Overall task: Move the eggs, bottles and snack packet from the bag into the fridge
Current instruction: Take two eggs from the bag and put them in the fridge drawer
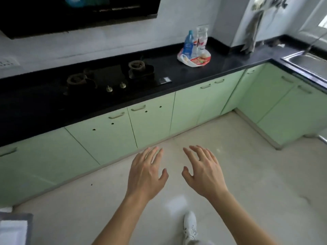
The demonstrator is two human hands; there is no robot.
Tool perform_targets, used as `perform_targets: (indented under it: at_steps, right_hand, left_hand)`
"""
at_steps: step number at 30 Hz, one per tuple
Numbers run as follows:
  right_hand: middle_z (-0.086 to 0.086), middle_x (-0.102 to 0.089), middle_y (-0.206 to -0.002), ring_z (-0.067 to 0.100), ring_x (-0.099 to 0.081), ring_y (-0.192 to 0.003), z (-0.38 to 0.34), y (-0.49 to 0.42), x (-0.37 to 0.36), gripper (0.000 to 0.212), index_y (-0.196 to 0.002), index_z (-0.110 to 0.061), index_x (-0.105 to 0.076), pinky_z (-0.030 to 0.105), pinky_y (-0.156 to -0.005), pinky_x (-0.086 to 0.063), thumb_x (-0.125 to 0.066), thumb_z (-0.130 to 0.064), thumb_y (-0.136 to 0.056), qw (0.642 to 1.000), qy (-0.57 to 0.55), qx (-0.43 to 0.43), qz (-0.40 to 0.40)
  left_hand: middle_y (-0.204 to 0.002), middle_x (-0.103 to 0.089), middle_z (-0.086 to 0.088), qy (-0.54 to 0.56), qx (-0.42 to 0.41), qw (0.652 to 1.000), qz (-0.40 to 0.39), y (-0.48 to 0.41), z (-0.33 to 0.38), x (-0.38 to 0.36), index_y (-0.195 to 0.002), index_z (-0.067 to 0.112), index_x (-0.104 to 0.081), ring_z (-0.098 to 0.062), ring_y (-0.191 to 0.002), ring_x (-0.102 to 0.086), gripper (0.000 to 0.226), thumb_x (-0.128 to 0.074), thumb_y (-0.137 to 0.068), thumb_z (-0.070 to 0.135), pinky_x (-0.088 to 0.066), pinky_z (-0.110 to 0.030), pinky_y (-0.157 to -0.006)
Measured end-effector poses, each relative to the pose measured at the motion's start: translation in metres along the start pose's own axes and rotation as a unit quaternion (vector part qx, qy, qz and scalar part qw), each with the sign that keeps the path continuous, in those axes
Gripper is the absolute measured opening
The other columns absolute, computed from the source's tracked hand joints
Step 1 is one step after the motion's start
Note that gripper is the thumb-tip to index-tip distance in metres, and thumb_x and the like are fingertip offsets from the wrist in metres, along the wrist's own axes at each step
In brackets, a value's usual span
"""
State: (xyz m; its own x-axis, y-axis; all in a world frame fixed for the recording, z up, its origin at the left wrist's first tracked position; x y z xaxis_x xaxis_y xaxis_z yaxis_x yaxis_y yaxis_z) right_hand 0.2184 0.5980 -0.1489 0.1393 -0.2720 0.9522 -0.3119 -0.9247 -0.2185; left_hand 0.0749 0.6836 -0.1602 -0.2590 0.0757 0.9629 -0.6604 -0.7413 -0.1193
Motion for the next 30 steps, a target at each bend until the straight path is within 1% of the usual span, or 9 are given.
perform_targets:
  at_steps: [4, 8, 12, 15, 18, 22, 26, 30]
  right_hand:
    - [0.008, -0.063, -0.131, 0.03, -0.056, -0.125, 0.038, 0.027, 0.013, 0.055, -0.134, -0.016, -0.059, 0.046, -0.109, -0.044, -0.058, -0.037, -0.083, 0.998, 0.017, -0.058, 0.005]
    - [0.008, -0.064, -0.13, 0.03, -0.057, -0.125, 0.073, 0.042, 0.019, 0.055, -0.133, -0.016, -0.059, 0.046, -0.109, -0.044, -0.055, -0.038, -0.083, 0.996, 0.013, -0.093, 0.013]
    - [0.008, -0.064, -0.13, 0.031, -0.057, -0.125, 0.117, 0.037, 0.022, 0.055, -0.133, -0.016, -0.059, 0.046, -0.109, -0.043, -0.054, -0.038, -0.083, 0.993, 0.009, -0.119, 0.018]
    - [0.007, -0.064, -0.129, 0.031, -0.057, -0.125, 0.155, 0.026, 0.024, 0.053, -0.131, -0.017, -0.06, 0.046, -0.109, -0.043, -0.058, -0.036, -0.082, 0.991, -0.004, -0.133, 0.028]
    - [0.007, -0.065, -0.128, 0.03, -0.057, -0.123, 0.196, 0.008, 0.033, 0.05, -0.128, -0.016, -0.062, 0.045, -0.108, -0.043, -0.06, -0.035, -0.082, 0.989, -0.013, -0.141, 0.045]
    - [0.008, -0.063, -0.13, 0.03, -0.055, -0.125, 0.252, -0.025, 0.045, 0.052, -0.131, -0.016, -0.061, 0.046, -0.108, -0.044, -0.058, -0.035, -0.084, 0.989, -0.019, -0.137, 0.047]
    - [0.01, -0.062, -0.132, 0.031, -0.054, -0.127, 0.304, -0.06, 0.056, 0.053, -0.133, -0.014, -0.059, 0.047, -0.109, -0.044, -0.055, -0.035, -0.084, 0.991, -0.028, -0.119, 0.047]
    - [0.01, -0.062, -0.131, 0.031, -0.054, -0.127, 0.346, -0.087, 0.059, 0.053, -0.133, -0.015, -0.059, 0.048, -0.11, -0.043, -0.053, -0.036, -0.084, 0.993, -0.023, -0.108, 0.037]
  left_hand:
    - [-0.14, -0.059, -0.003, 0.016, -0.038, 0.999, -0.004, -0.01, 0.038, -0.01, -0.138, 0.017, -0.056, -0.025, -0.131, -0.053, 0.063, -0.046, -0.083, 0.045, -0.044, -0.043, -0.107]
    - [-0.142, -0.057, -0.002, 0.017, -0.071, 0.997, -0.024, -0.024, 0.077, -0.027, -0.14, 0.02, -0.054, -0.025, -0.133, -0.051, 0.064, -0.046, -0.082, 0.045, -0.042, -0.044, -0.109]
    - [-0.143, -0.057, -0.001, 0.002, -0.096, 0.995, -0.035, -0.056, 0.113, -0.043, -0.142, 0.021, -0.053, -0.024, -0.133, -0.051, 0.065, -0.045, -0.082, 0.046, -0.041, -0.043, -0.108]
    - [-0.144, -0.056, -0.002, -0.004, -0.109, 0.993, -0.045, -0.086, 0.141, -0.054, -0.142, 0.021, -0.052, -0.025, -0.134, -0.05, 0.066, -0.046, -0.082, 0.046, -0.042, -0.043, -0.107]
    - [-0.146, -0.053, -0.001, -0.01, -0.124, 0.991, -0.054, -0.121, 0.173, -0.068, -0.144, 0.022, -0.049, -0.024, -0.136, -0.048, 0.067, -0.045, -0.083, 0.046, -0.042, -0.043, -0.109]
    - [-0.146, -0.054, -0.002, -0.032, -0.139, 0.987, -0.069, -0.173, 0.219, -0.086, -0.144, 0.021, -0.049, -0.025, -0.135, -0.048, 0.066, -0.041, -0.084, 0.047, -0.042, -0.045, -0.109]
    - [-0.143, -0.057, -0.002, -0.045, -0.124, 0.989, -0.063, -0.22, 0.251, -0.094, -0.142, 0.021, -0.052, -0.025, -0.133, -0.051, 0.066, -0.041, -0.082, 0.048, -0.043, -0.043, -0.107]
    - [-0.144, -0.056, -0.002, -0.052, -0.115, 0.99, -0.06, -0.258, 0.278, -0.097, -0.143, 0.022, -0.051, -0.025, -0.134, -0.05, 0.066, -0.042, -0.083, 0.049, -0.042, -0.044, -0.108]
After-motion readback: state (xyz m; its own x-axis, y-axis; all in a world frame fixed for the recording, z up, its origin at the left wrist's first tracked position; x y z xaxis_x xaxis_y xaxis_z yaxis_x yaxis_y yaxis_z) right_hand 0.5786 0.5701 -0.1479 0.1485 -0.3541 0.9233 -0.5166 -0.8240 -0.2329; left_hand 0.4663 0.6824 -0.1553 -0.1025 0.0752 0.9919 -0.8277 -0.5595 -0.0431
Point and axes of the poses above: each hand's wrist, its own y-axis away from the middle knuckle, its own x-axis out of the back of the hand, z = x × y, the point moved 10 cm from there along -y, towards the middle knuckle
